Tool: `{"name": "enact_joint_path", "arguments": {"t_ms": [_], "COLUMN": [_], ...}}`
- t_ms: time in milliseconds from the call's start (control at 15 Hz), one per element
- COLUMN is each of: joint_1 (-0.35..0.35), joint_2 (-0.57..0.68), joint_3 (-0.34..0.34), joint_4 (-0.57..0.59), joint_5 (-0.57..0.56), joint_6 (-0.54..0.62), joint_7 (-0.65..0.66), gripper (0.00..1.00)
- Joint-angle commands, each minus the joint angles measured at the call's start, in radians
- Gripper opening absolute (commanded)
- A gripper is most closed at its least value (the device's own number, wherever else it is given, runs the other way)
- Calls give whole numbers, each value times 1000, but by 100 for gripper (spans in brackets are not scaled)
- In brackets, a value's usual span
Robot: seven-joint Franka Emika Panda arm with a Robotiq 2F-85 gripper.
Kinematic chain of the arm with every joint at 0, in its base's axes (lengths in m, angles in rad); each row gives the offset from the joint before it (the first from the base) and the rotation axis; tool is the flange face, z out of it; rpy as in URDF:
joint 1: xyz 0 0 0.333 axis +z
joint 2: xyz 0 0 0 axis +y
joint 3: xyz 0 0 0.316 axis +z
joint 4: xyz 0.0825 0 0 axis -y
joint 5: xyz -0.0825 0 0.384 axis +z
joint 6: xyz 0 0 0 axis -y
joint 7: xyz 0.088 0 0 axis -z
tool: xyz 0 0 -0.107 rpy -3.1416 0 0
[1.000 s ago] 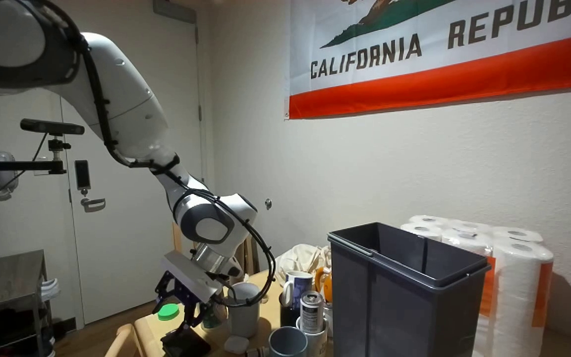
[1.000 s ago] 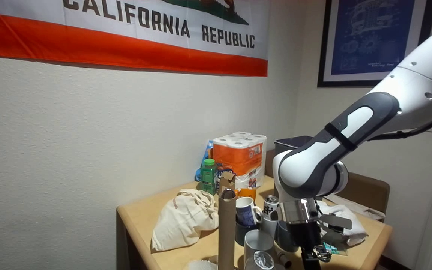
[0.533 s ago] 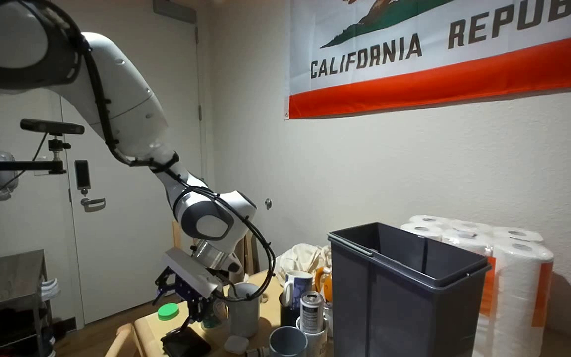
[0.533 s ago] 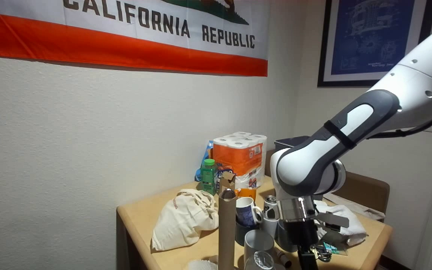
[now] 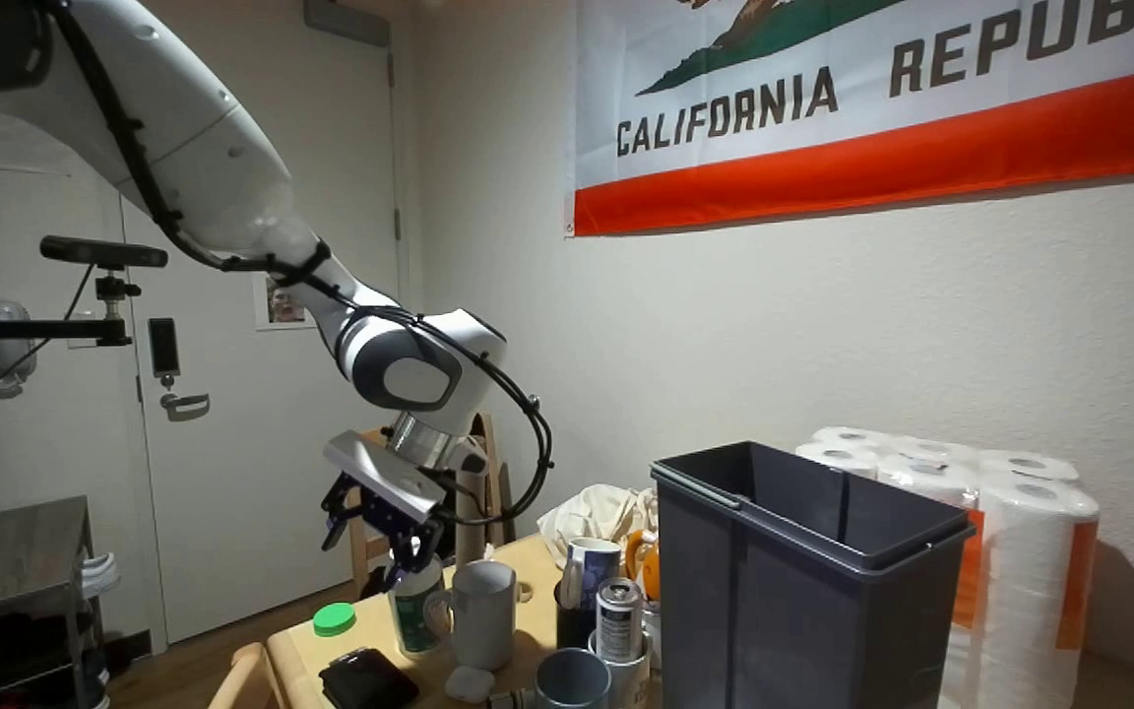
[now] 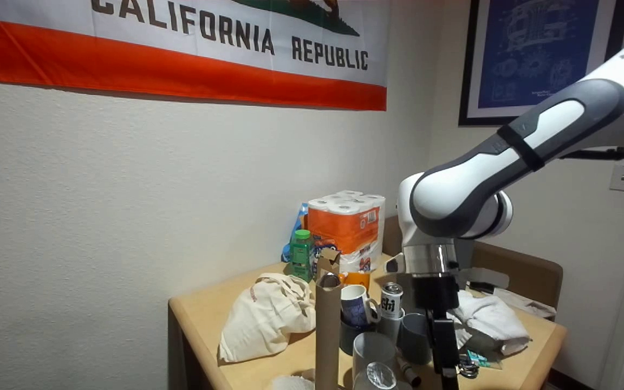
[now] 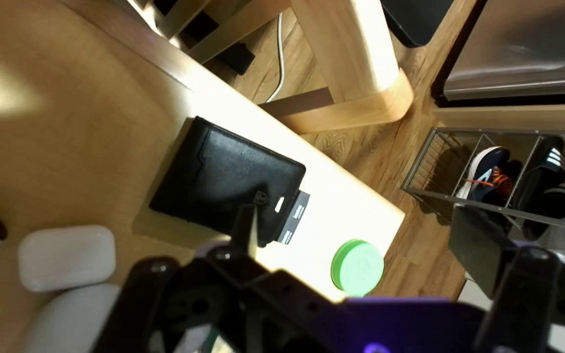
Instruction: Close the wallet on the table
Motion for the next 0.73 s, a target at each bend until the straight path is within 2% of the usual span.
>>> {"name": "enact_joint_path", "arguments": {"t_ms": [0, 667], "joint_1": [0, 18], "joint_2": [-121, -217], "joint_3": [-18, -50], "joint_4": [-29, -18], "joint_5": [-5, -24], "joint_6": [-41, -56], "joint_7": [41, 85], "gripper": [100, 100]}}
